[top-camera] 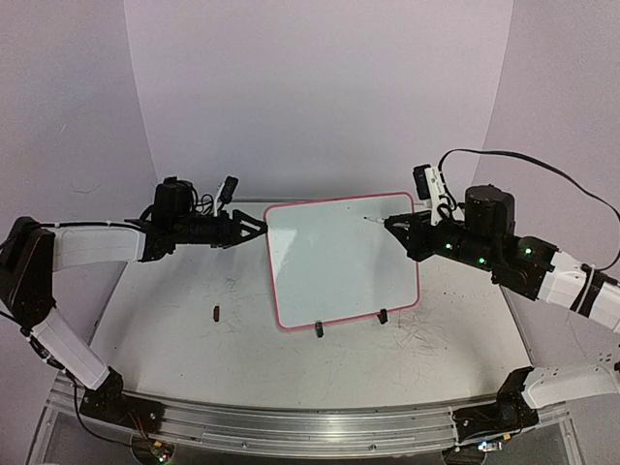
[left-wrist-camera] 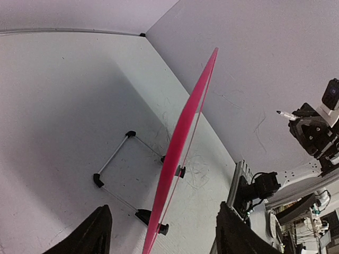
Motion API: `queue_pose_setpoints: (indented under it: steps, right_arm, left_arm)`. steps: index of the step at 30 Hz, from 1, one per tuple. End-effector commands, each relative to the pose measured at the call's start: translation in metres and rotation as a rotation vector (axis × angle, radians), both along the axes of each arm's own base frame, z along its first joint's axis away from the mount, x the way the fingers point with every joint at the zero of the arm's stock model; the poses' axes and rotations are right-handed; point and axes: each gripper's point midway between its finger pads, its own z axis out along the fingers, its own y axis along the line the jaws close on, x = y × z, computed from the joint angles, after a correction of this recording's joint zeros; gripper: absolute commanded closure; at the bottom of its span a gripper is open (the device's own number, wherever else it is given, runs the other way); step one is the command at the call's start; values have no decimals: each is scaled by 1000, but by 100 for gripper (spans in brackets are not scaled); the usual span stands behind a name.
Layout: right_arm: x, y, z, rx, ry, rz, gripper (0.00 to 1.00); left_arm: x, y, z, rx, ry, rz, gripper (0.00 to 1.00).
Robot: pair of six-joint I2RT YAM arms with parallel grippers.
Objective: Write a sentence on the whiteboard
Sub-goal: Hold the whiteboard at the center of the board.
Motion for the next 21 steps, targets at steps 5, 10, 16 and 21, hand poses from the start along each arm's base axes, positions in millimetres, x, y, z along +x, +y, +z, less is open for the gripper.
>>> queue_pose_setpoints:
  steps: [5, 10, 16, 21]
  right_arm:
    - [-2, 10, 33, 68, -94, 43, 100]
    - [-3, 14, 33, 81, -99, 63, 100]
    - [-4, 19, 30, 84, -93, 83, 100]
    - [-2, 23, 25, 71, -85, 82, 100]
  left_arm:
    - [8, -21, 22, -57, -74, -122, 49]
    - [13, -28, 9, -48, -80, -172, 61]
    - [16, -29, 3, -31, -105, -169, 77]
    - [16, -27, 1, -20, -126, -170, 89]
